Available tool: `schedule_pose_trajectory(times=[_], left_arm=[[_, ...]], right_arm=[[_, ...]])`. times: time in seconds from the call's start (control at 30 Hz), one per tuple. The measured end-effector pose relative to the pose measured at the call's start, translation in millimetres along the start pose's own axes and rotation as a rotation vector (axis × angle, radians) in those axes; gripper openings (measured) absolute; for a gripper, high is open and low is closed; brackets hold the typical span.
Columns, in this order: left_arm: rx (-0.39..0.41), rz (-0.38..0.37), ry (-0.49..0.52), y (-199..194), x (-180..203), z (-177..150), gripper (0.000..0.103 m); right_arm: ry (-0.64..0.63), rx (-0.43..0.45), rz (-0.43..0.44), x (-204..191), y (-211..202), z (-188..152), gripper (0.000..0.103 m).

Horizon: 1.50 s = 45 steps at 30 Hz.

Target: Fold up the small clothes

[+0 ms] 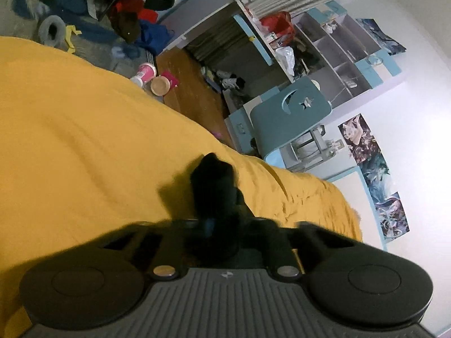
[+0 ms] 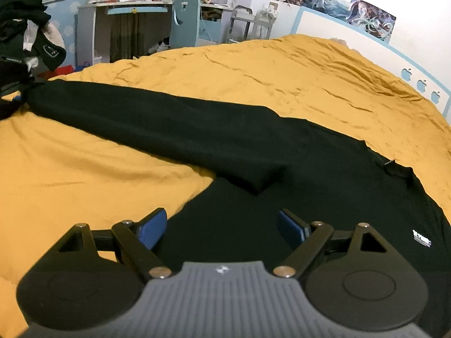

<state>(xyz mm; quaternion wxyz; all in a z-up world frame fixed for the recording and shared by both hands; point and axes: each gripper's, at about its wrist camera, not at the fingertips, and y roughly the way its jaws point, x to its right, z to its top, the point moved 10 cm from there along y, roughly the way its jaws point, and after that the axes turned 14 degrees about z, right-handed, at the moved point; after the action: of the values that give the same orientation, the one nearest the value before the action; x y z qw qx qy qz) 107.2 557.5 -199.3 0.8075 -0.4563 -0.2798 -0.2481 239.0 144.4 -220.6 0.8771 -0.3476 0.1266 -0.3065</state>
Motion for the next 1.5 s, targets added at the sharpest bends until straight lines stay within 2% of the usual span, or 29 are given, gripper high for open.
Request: schedule_pose_trajectory(times=[0.13, 0.23, 0.37, 0.43, 0.53, 0.63, 0.77, 0.9, 1.03, 1.07, 1.13, 1.2, 1.23, 1.27, 1.33, 1.4, 1.5], left_arm=[[0.011, -0.026, 0.043, -6, 15, 3, 0.009], [0.029, -0.086, 0.102, -24, 49, 4, 0.008], [0.044, -0.189, 0.188, -57, 122, -13, 0.008], [0.030, -0.262, 0.229, -73, 164, -32, 0.008], [-0.011, -0.392, 0.309, -101, 235, -81, 0.008], [-0.089, -0.532, 0.395, -128, 310, -154, 0.008], [-0.222, -0.678, 0.487, -154, 384, -262, 0.008], [-0.373, -0.751, 0.575, -161, 429, -379, 0.008], [-0.520, -0.732, 0.657, -137, 433, -492, 0.008], [-0.577, -0.728, 0.684, -128, 429, -524, 0.009], [-0.651, -0.696, 0.749, -112, 421, -578, 0.014], [-0.700, -0.647, 0.854, -97, 409, -625, 0.029], [-0.709, -0.606, 0.901, -91, 401, -640, 0.032], [-0.715, -0.587, 0.922, -90, 396, -643, 0.032], [-0.724, -0.633, 0.913, -96, 391, -633, 0.035], [-0.690, -0.657, 0.914, -101, 392, -601, 0.052], [-0.607, -0.611, 0.900, -90, 370, -532, 0.061]], right_arm=[[0.016, -0.001, -0.020, 8, -10, -4, 0.081], [0.051, 0.015, -0.028, 20, -28, -10, 0.081], [0.099, 0.027, -0.051, 44, -58, -28, 0.081], [0.134, 0.030, -0.075, 63, -77, -42, 0.081], [0.198, 0.036, -0.110, 95, -103, -65, 0.081], [0.276, 0.041, -0.155, 133, -131, -94, 0.081], [0.383, 0.059, -0.206, 177, -163, -129, 0.081], [0.479, 0.073, -0.247, 218, -189, -165, 0.081], [0.558, 0.082, -0.280, 250, -205, -194, 0.082], [0.579, 0.081, -0.287, 257, -208, -201, 0.082], [0.615, 0.075, -0.304, 268, -214, -215, 0.082], [0.636, 0.066, -0.315, 279, -217, -227, 0.082], [0.640, 0.062, -0.321, 283, -220, -233, 0.082], [0.643, 0.056, -0.330, 285, -222, -236, 0.082], [0.643, 0.055, -0.344, 291, -224, -238, 0.082], [0.648, 0.080, -0.353, 298, -231, -238, 0.082], [0.667, 0.164, -0.320, 312, -240, -229, 0.082]])
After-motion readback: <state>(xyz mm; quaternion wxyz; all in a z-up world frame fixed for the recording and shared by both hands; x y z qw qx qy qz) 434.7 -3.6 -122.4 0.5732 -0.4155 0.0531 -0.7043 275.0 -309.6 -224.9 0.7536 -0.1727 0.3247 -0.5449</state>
